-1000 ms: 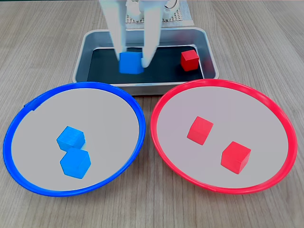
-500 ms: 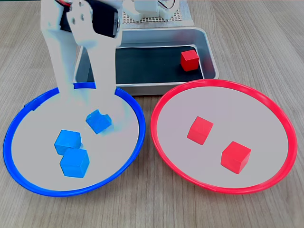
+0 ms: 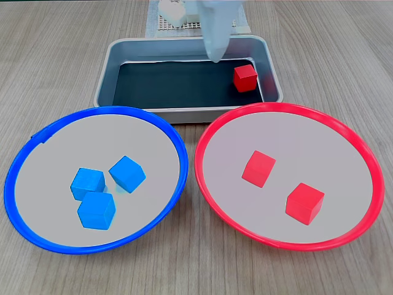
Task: Move six blocks tray to matching dishes
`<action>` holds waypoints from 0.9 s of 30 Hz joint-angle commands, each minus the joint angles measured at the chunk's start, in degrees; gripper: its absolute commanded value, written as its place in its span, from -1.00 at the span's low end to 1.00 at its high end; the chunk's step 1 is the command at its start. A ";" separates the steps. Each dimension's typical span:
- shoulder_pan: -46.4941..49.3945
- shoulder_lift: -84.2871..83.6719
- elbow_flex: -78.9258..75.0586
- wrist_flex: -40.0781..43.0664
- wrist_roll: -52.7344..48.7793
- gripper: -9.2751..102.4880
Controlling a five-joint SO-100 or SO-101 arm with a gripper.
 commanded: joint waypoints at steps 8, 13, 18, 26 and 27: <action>-8.96 -4.75 -3.60 4.04 9.67 -0.35; -8.88 -9.49 -3.96 0.18 9.67 -0.40; -9.93 -11.87 -2.90 -2.64 9.23 -0.48; -10.20 -10.11 -0.18 -3.78 2.11 -0.84; -8.61 -8.44 -0.53 -1.85 -0.88 -0.84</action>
